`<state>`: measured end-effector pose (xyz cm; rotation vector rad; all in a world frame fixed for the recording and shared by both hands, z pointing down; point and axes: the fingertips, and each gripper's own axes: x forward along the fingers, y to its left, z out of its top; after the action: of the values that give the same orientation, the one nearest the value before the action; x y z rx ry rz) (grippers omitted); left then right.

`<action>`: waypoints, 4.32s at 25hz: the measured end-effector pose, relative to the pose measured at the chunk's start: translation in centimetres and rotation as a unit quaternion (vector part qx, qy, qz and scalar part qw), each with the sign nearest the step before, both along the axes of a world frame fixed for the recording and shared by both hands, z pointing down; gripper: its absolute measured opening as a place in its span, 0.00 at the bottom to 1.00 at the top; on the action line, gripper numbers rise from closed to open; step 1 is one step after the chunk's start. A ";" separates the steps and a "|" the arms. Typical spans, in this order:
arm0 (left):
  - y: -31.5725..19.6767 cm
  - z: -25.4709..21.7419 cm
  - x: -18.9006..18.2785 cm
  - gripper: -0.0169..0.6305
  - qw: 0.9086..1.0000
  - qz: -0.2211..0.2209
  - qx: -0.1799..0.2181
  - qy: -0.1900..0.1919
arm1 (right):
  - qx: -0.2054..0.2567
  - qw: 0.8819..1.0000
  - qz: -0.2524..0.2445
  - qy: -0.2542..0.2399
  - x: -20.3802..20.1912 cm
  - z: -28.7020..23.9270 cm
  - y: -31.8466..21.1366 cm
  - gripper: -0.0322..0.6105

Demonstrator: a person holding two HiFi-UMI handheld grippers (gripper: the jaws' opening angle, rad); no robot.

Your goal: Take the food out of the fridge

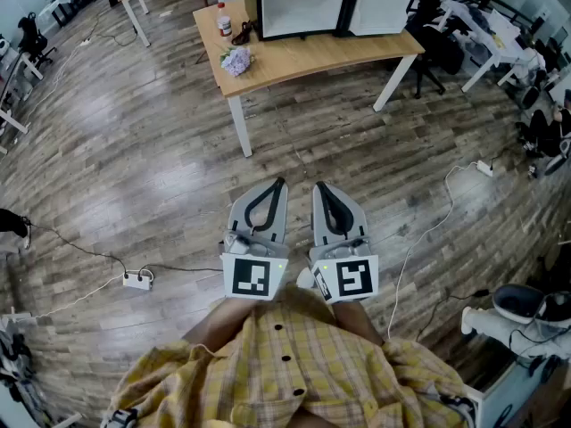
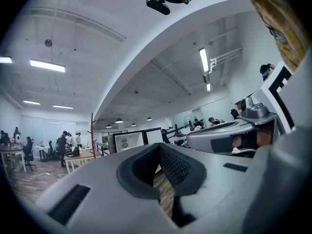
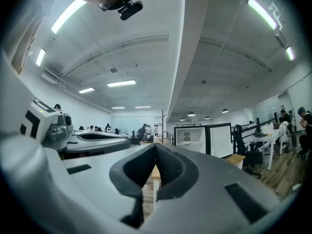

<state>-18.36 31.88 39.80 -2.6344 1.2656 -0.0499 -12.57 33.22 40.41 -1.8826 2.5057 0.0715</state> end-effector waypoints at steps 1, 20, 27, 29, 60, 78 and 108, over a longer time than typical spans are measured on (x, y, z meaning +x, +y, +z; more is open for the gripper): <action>0.1 0.1 0.0 0.04 1.000 0.001 -0.005 -0.002 | -0.002 1.000 0.002 0.000 0.0 0.0 0.0 0.06; 2.2 -0.1 1.1 0.04 1.000 -0.005 -0.001 -0.009 | 0.000 1.000 -0.014 0.006 1.0 0.1 1.5 0.06; 2.9 0.5 4.3 0.04 0.999 -0.022 0.008 -0.036 | 0.014 1.000 -0.020 -0.004 5.0 0.2 1.8 0.06; 3.6 1.1 5.0 0.04 0.999 -0.032 0.008 -0.039 | 0.018 0.999 -0.025 -0.014 6.0 0.4 2.3 0.06; -14.3 4.2 13.0 0.04 0.999 -0.036 -0.025 -0.021 | -0.029 0.998 -0.054 -0.009 12.4 4.3 -15.1 0.06; -29.7 3.7 12.2 0.04 0.998 -0.053 -0.042 0.001 | -0.052 0.997 -0.051 0.026 11.9 4.3 -30.8 0.06; -52.4 1.2 21.9 0.04 0.989 -0.134 0.003 -0.055 | -0.020 0.992 -0.126 -0.012 21.1 1.6 -53.6 0.06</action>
<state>3.56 -20.52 40.98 -2.4016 1.5672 -0.2309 8.55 -20.42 42.02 -1.5517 2.7238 -0.0031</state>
